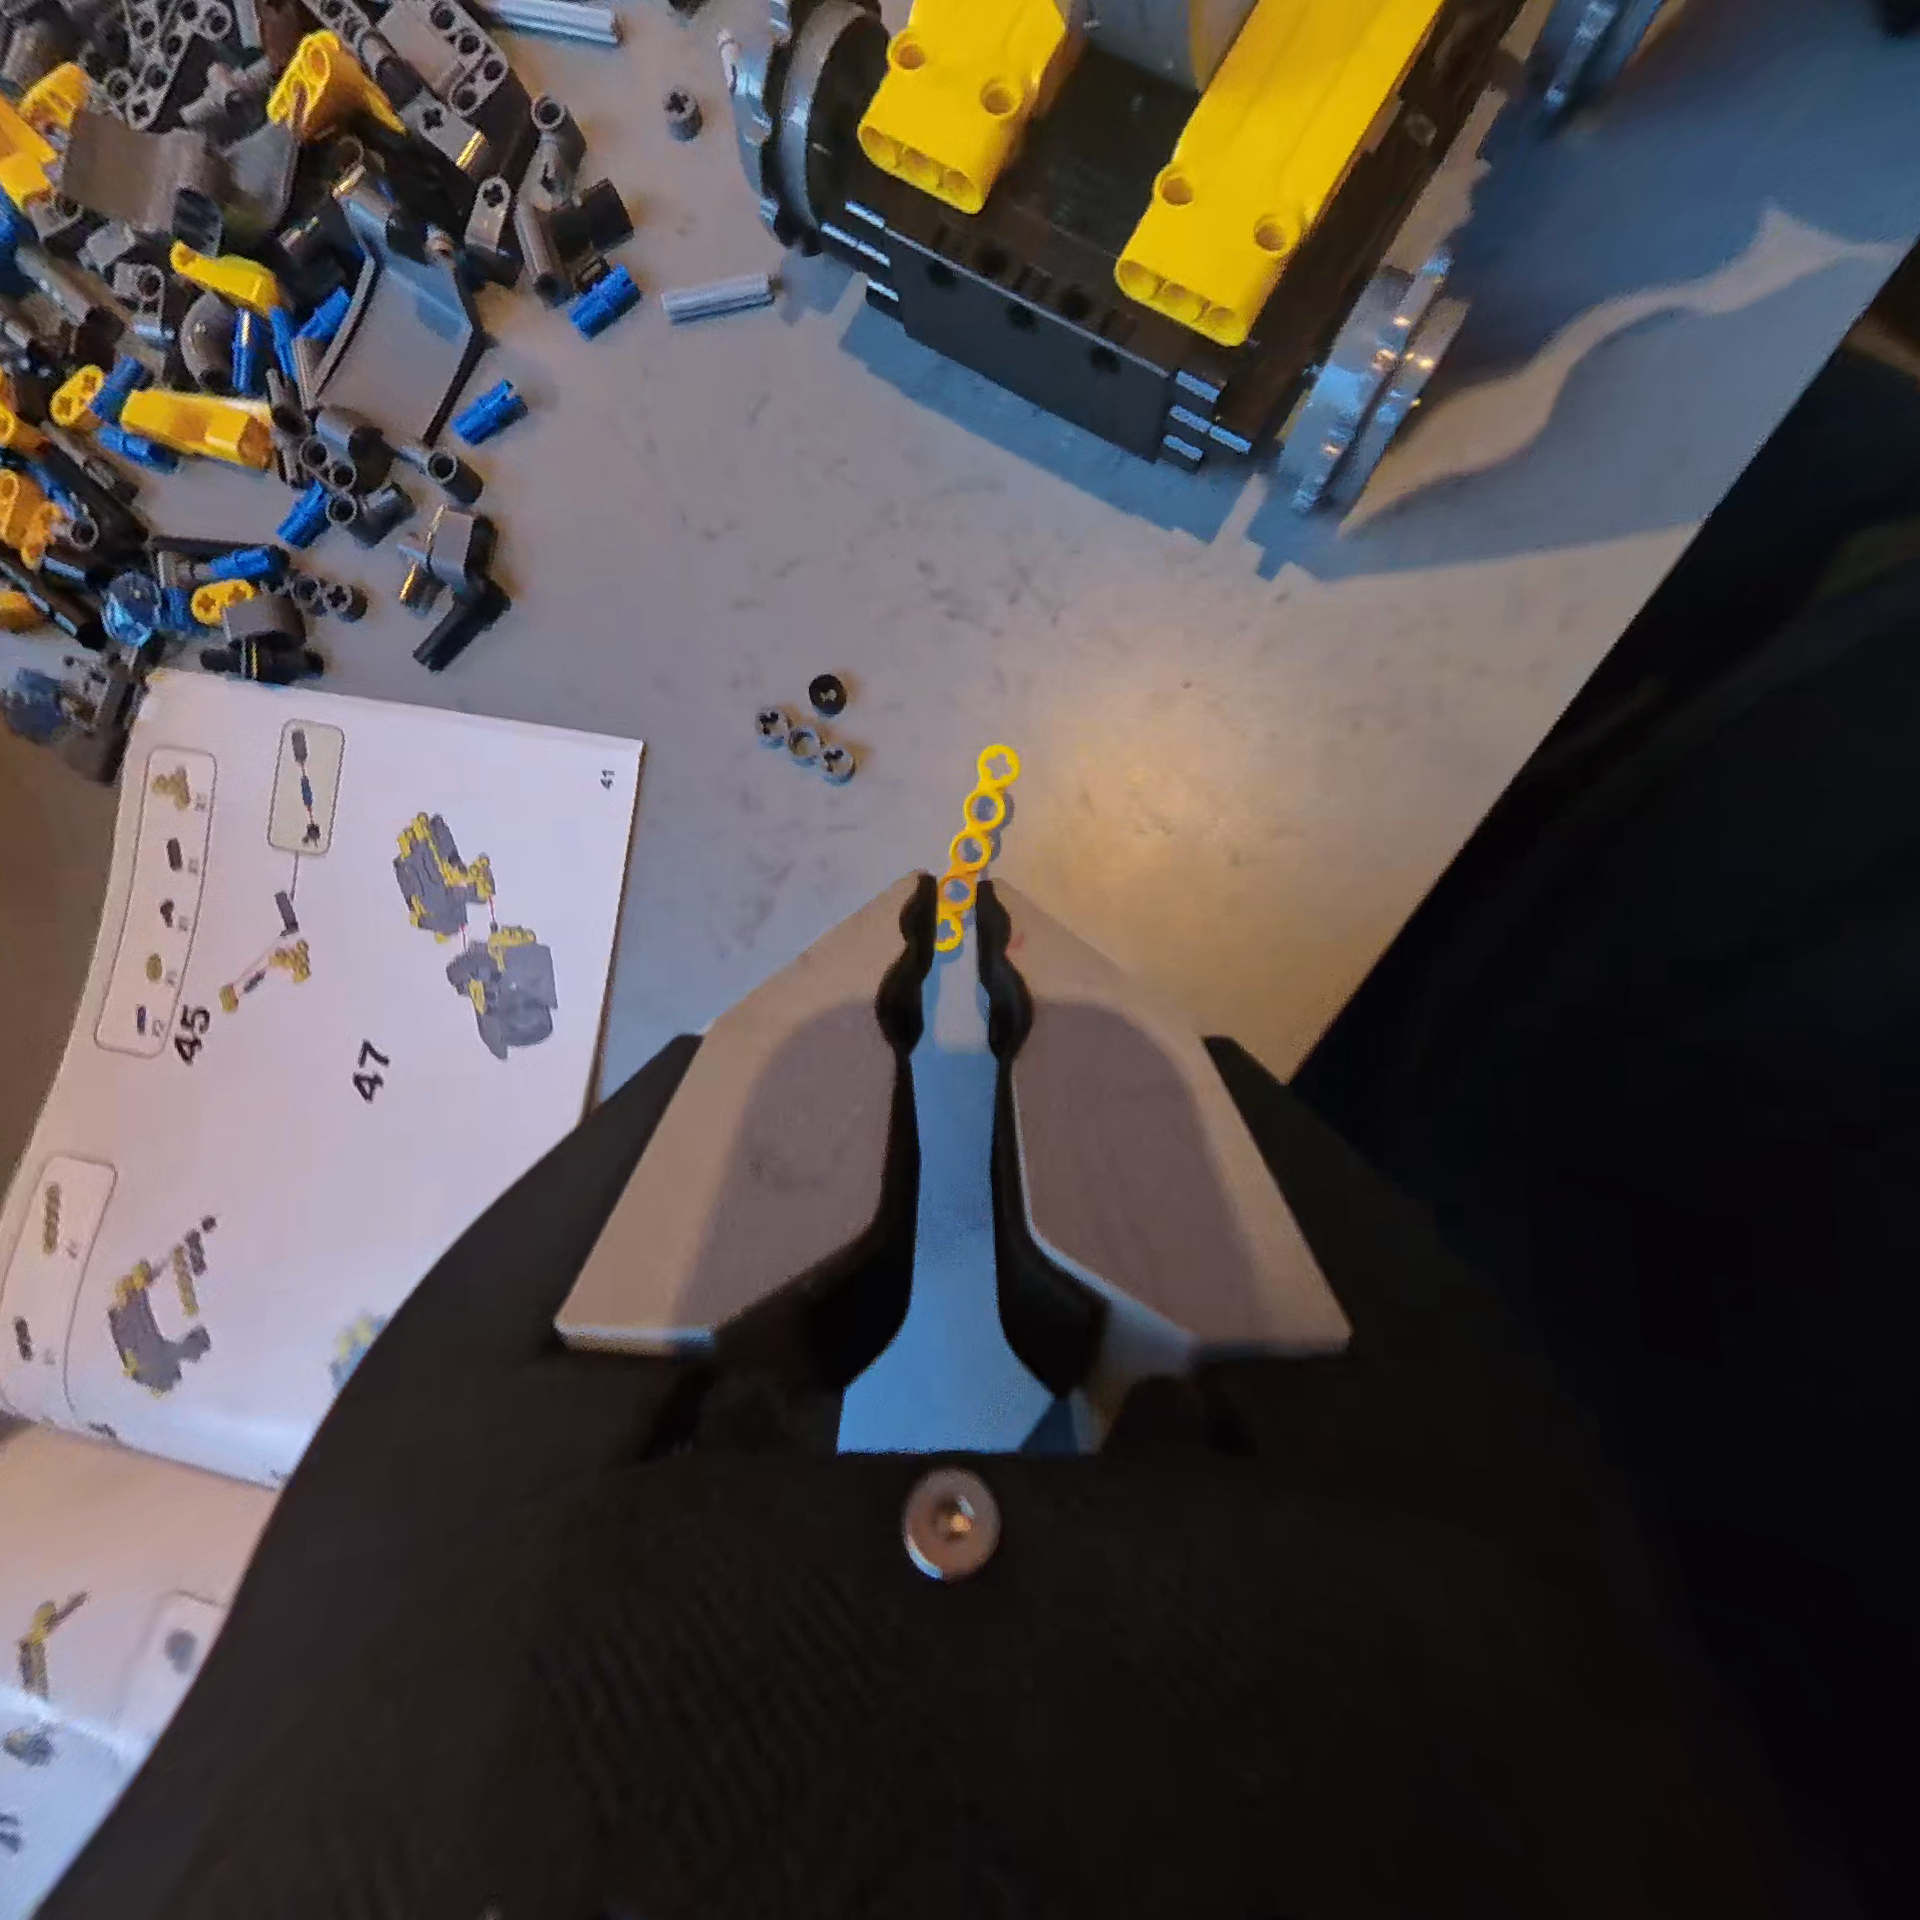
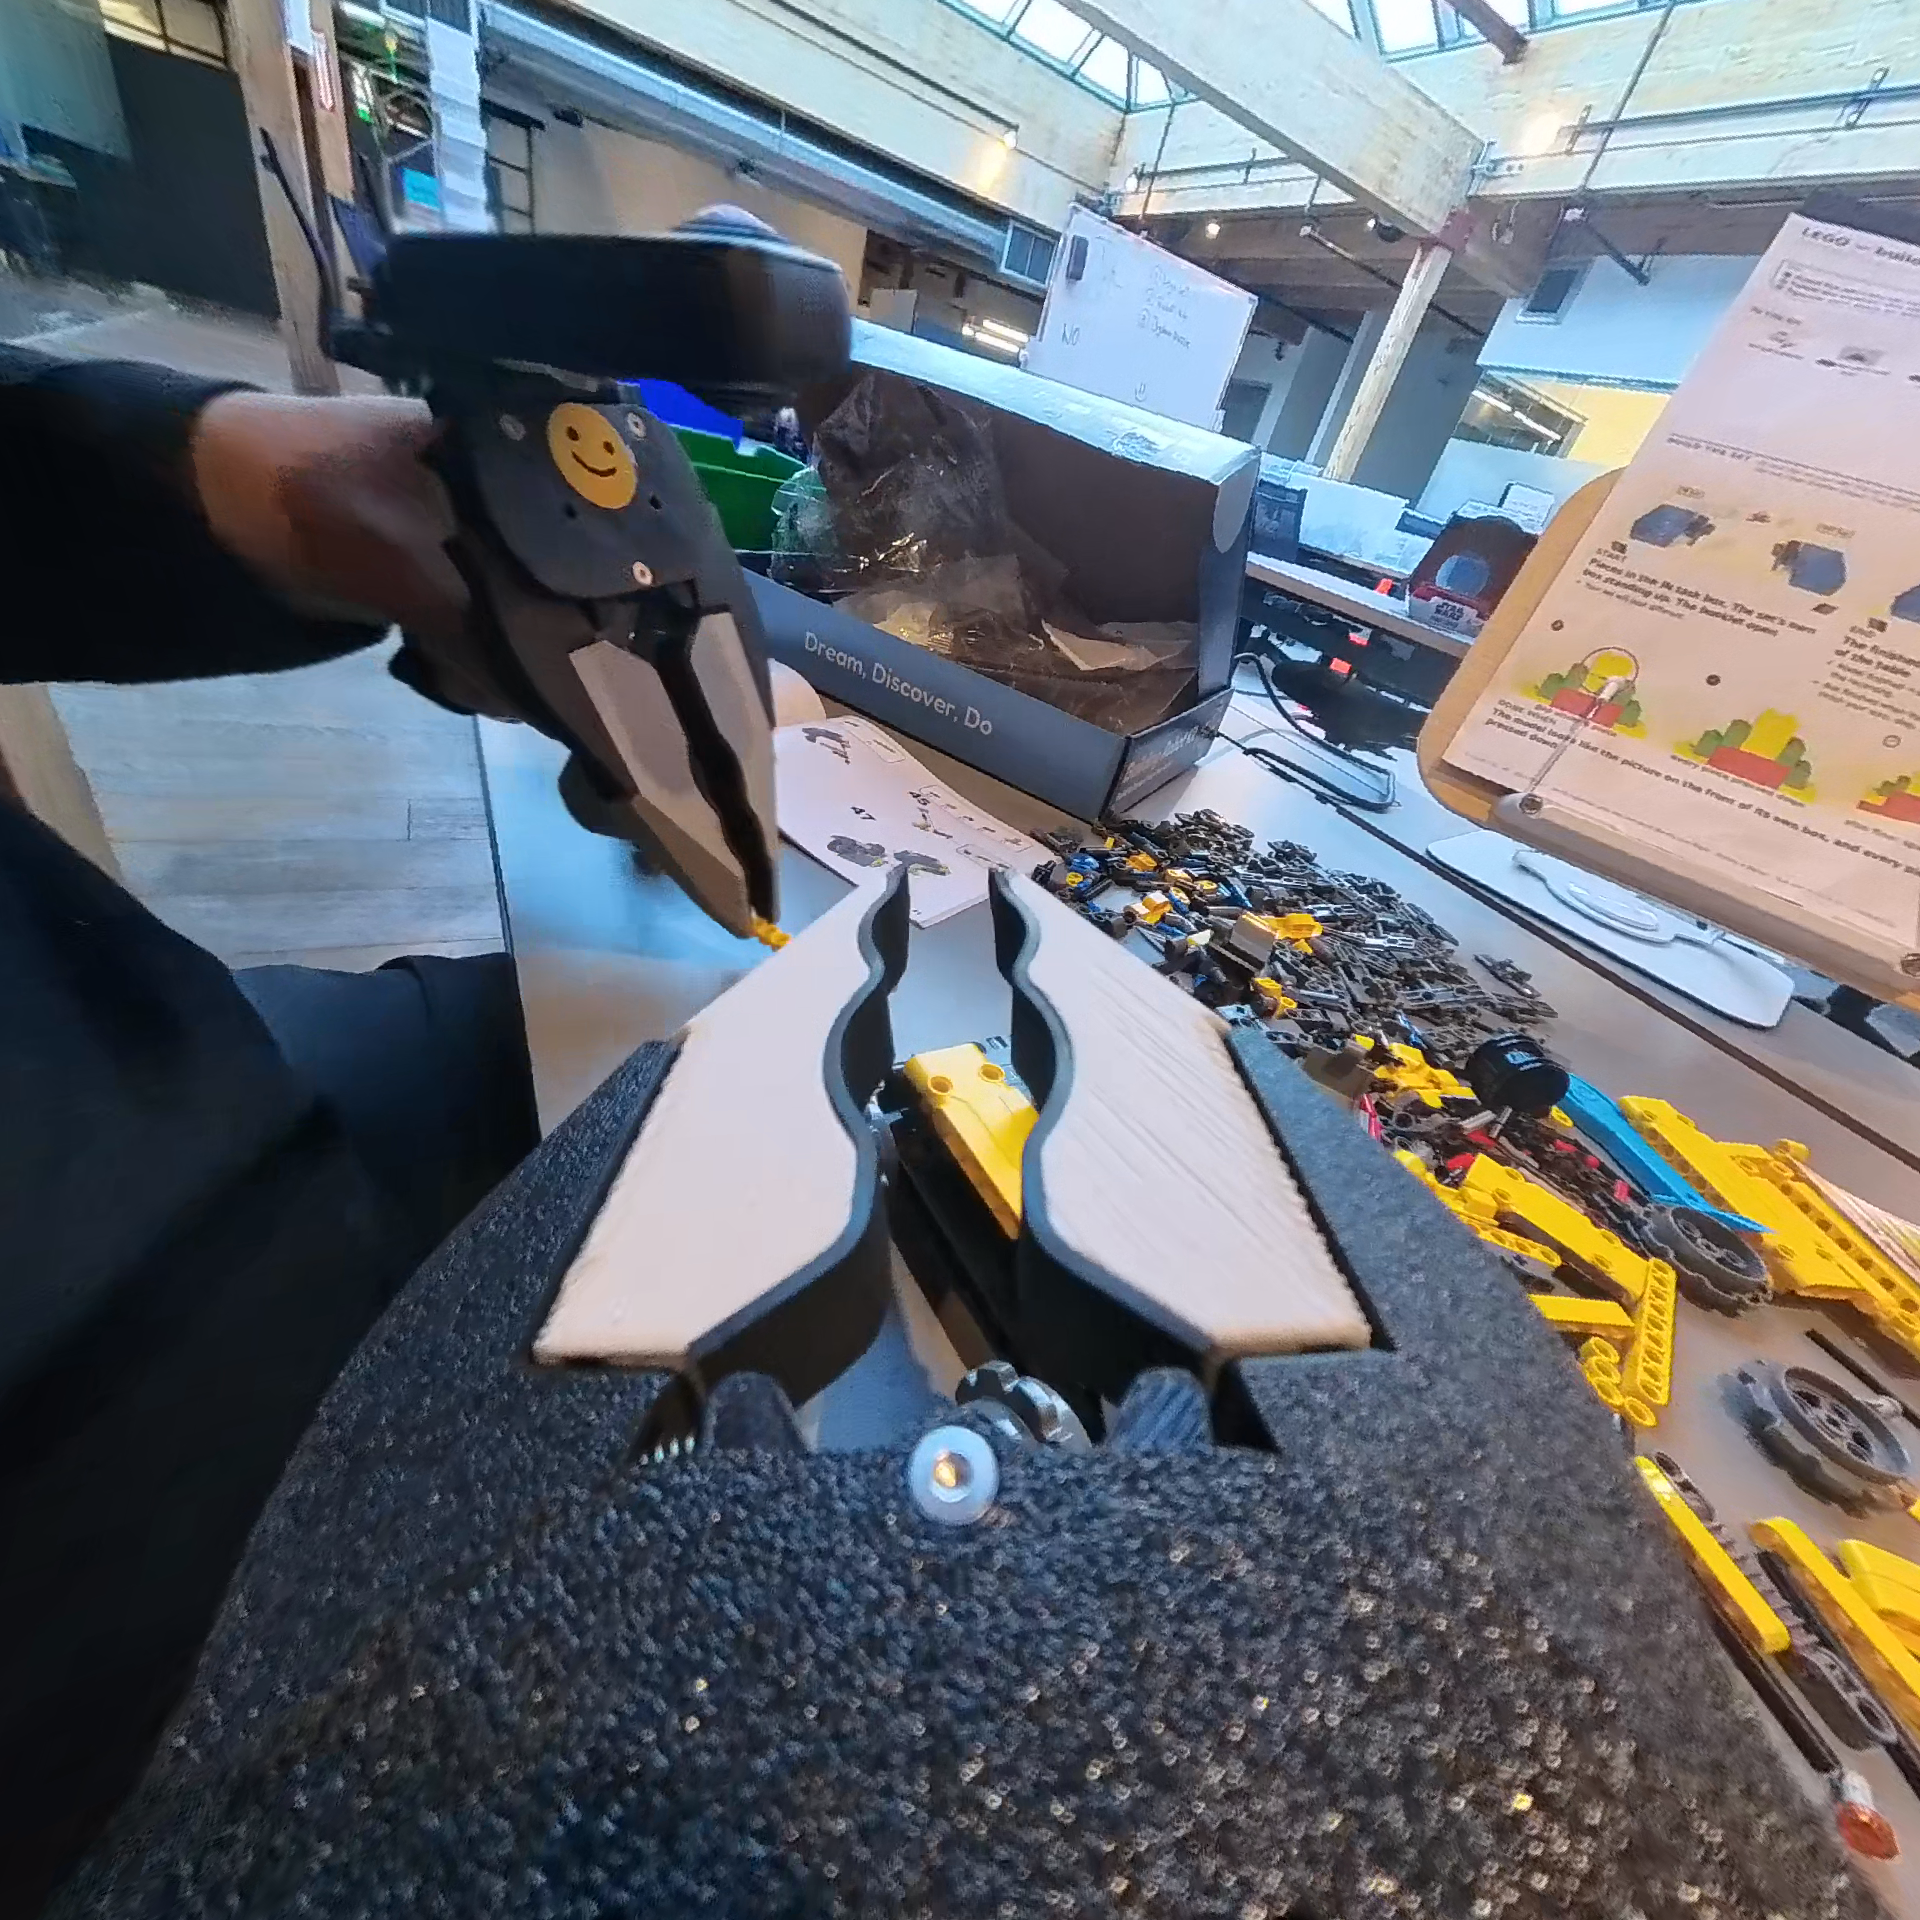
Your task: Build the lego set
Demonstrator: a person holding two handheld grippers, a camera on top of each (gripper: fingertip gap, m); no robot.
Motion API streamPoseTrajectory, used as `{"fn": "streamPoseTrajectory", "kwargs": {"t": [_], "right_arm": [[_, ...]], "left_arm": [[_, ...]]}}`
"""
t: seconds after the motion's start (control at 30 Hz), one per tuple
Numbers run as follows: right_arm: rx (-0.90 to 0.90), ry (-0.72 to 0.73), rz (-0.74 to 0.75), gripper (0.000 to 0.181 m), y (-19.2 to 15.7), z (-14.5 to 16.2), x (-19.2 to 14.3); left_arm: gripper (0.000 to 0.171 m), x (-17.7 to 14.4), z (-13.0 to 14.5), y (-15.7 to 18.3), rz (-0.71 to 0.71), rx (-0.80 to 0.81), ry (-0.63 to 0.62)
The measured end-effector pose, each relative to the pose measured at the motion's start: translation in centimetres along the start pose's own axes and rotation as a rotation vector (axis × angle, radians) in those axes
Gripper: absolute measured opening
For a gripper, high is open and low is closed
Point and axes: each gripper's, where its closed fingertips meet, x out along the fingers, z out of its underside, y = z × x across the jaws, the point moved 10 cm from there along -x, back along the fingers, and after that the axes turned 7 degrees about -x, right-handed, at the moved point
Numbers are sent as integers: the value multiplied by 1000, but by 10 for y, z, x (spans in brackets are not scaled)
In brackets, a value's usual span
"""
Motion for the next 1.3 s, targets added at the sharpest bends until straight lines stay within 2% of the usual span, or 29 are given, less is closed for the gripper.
{"fn": "streamPoseTrajectory", "kwargs": {"t": [0.13,0.2,0.33,0.47,0.6,0.7,0.8,0.87,1.0,1.17,1.3], "right_arm": [[-4,0,27,15,1,0,-1],[-2,2,38,15,2,0,-1],[-5,3,37,15,1,0,-1],[-13,3,33,15,0,0,-1],[-47,12,63,9,-2,-2,-4],[-59,26,81,6,-5,-7,-6],[40,64,33,7,-10,-17,0],[73,86,21,10,-14,-26,7],[117,187,-56,10,-15,-46,23],[206,277,-171,10,-6,-67,45],[289,219,-209,12,12,-85,61]], "left_arm": [[6,18,-10,-3,-12,107,-66],[6,24,-18,-4,6,126,-48],[7,27,-23,-10,19,116,-41],[21,15,-14,-12,42,58,-8],[32,-8,-2,-16,23,-116,98],[33,-28,10,-7,13,-286,299],[35,-34,23,17,58,-371,485],[37,-32,28,33,80,-379,554],[34,-33,21,46,128,-317,594],[32,-29,2,35,214,-219,662],[34,-28,-21,22,317,-199,685]]}}
